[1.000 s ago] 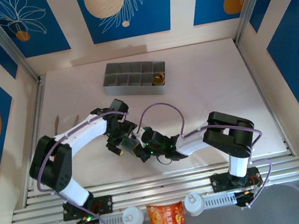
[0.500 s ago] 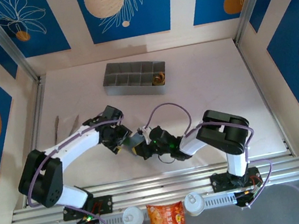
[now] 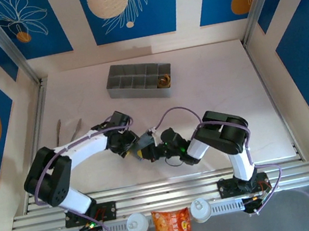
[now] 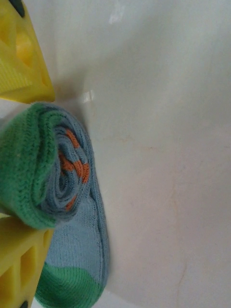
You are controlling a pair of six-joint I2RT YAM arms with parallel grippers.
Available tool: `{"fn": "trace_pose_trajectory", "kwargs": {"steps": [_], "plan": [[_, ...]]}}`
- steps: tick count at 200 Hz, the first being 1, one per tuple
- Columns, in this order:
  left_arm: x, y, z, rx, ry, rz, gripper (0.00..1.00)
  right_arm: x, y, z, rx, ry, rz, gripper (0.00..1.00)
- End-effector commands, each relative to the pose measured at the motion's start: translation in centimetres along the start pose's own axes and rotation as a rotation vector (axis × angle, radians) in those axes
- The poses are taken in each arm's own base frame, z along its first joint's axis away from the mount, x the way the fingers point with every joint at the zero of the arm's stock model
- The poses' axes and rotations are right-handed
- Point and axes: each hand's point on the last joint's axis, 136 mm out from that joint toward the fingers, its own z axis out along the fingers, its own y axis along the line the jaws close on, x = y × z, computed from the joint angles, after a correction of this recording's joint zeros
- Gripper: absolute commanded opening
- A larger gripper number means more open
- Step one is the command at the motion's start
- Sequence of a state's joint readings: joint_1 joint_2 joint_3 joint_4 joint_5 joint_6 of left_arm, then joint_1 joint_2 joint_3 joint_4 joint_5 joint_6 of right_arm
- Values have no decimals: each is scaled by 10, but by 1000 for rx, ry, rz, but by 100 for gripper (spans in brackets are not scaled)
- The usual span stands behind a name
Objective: Roll the socks
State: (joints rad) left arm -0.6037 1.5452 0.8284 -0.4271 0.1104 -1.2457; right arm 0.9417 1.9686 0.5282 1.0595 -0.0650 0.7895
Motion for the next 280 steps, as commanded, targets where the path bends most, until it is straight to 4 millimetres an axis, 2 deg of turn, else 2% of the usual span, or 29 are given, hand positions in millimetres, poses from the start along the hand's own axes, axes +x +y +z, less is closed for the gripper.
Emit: {"fn": "trace_pose_trajectory", "kwargs": {"steps": [1,35,50,66,80,101,118,144,163,177,196,221,247,280], "plan": [[12,16,11,-59,31,43,57,217,-155,-128,723,700,367,0],[19,24,18,-86,36,48,56,217,-156,-126,697,699,454,0],[20,26,19,-97,31,53,50,217,-156,-124,684,702,469,0],[21,33,21,-131,36,52,37,213,-155,-120,670,694,471,0],[24,41,22,-171,56,52,18,207,-153,-117,658,689,447,0],[33,68,21,-287,101,26,0,186,-145,-102,610,707,299,0],[42,90,15,-370,132,1,0,159,-130,-81,542,721,93,0],[59,126,1,-492,164,-125,0,121,-99,-47,396,738,-232,0],[67,132,-4,-527,175,-227,0,106,-73,-30,254,741,-410,0],[72,130,-5,-565,184,-278,0,93,-53,-25,176,694,-559,10],[73,123,-9,-645,184,-298,0,63,-24,-28,131,529,-718,33],[76,124,-5,-732,193,-354,0,27,4,-47,147,328,-783,41],[73,123,3,-783,187,-374,0,25,16,-62,189,252,-800,44],[67,115,6,-828,180,-353,0,26,24,-62,259,178,-806,51]]}}
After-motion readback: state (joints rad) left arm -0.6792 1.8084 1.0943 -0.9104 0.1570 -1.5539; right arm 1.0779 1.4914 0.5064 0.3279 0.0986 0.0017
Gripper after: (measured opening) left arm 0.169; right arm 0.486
